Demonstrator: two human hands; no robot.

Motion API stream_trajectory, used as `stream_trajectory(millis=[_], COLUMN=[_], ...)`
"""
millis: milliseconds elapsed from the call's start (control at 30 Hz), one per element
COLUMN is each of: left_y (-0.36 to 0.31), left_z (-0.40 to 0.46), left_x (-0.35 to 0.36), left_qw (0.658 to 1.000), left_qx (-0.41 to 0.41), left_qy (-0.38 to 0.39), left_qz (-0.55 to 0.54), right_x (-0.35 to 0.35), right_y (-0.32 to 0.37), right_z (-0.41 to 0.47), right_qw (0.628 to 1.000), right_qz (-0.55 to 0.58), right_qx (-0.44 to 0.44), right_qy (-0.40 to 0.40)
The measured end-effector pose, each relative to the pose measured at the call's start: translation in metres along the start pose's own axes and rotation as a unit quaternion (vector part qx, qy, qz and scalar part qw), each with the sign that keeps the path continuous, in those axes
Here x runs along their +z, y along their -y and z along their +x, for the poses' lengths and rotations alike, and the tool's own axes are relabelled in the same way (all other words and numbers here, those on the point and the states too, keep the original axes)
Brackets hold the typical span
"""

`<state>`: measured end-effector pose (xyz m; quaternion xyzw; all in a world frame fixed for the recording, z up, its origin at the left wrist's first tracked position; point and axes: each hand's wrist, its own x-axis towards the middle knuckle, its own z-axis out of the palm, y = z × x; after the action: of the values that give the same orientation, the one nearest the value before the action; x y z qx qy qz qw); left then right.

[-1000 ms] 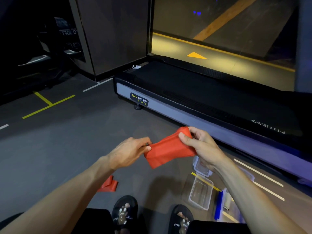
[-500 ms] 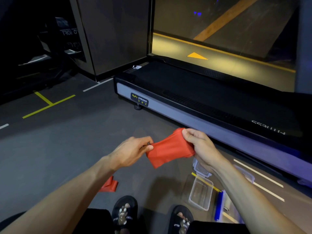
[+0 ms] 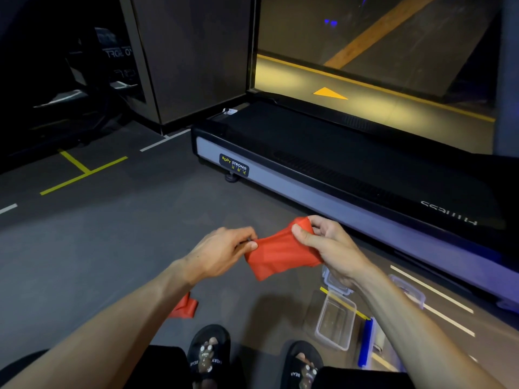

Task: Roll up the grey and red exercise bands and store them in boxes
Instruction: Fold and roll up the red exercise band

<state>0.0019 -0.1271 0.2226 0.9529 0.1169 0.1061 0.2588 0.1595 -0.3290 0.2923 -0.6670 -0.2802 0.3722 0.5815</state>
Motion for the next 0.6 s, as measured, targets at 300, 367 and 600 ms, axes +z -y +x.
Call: stream_trajectory(millis=[300,367,600], left_y=[-0.002,-0.003,-0.006], left_z=[-0.001,-0.001,0.0], left_x=[-0.001,-0.001,0.001], left_qw=[1.0,1.0,1.0], left_qx=[-0.003,-0.003,-0.002], left_qy=[0.0,-0.001,-0.005], left_qz=[0.02,0.018,0.022], right_x=[0.001,0.002,0.012], right_y=[-0.002,-0.001,0.0], right_z=[-0.001,-0.001,0.0], right_qw=[0.999,1.0,0.998], right_qz=[0.007,0.016,0.015], right_qx=[0.003,0.007,0.059], right_qy=[0.043,0.021,0.011])
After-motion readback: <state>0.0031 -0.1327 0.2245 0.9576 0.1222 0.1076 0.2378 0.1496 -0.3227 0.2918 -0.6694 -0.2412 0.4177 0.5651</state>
